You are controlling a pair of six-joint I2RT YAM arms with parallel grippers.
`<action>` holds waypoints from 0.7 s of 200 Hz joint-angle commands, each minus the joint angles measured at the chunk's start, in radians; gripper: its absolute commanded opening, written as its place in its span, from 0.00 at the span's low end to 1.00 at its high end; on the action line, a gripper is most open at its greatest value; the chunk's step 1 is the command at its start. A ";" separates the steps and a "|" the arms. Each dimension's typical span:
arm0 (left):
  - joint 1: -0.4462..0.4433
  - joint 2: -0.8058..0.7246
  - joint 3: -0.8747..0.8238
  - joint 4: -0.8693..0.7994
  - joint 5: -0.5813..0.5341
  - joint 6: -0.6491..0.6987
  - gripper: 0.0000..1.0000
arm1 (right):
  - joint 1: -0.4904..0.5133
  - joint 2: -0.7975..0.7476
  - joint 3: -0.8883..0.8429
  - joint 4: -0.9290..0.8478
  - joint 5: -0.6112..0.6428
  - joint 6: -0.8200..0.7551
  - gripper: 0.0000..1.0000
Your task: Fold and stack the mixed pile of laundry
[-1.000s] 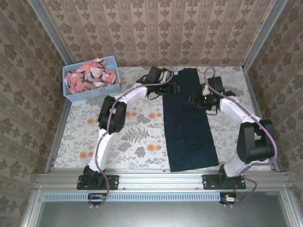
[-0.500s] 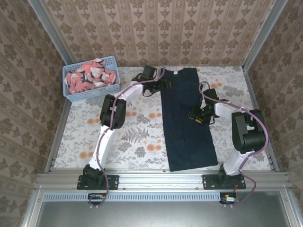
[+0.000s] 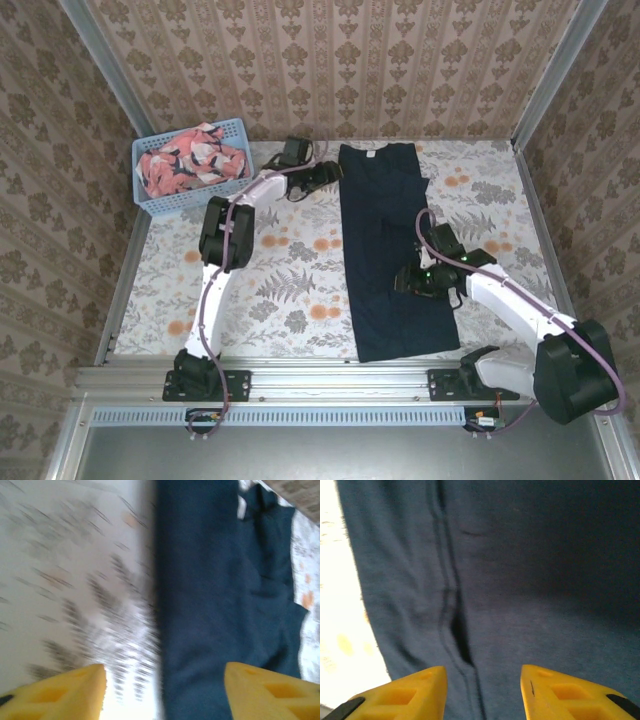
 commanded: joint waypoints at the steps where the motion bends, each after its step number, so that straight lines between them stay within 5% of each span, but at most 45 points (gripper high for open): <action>1: -0.075 -0.060 -0.026 0.121 0.065 -0.015 0.26 | -0.005 0.040 0.010 0.035 0.122 0.055 0.40; 7: -0.087 -0.048 -0.014 0.121 0.066 -0.018 0.00 | -0.005 0.059 0.013 0.055 0.117 0.061 0.38; 60: -0.127 0.122 0.194 0.056 0.038 -0.036 0.00 | 0.007 0.109 -0.021 0.094 0.018 0.061 0.34; 99: -0.090 0.258 0.392 -0.064 -0.092 -0.035 0.00 | 0.072 0.056 -0.053 0.040 -0.056 0.073 0.34; 140: -0.045 0.332 0.498 -0.134 -0.092 -0.076 0.00 | 0.165 -0.019 -0.092 -0.073 -0.087 0.114 0.34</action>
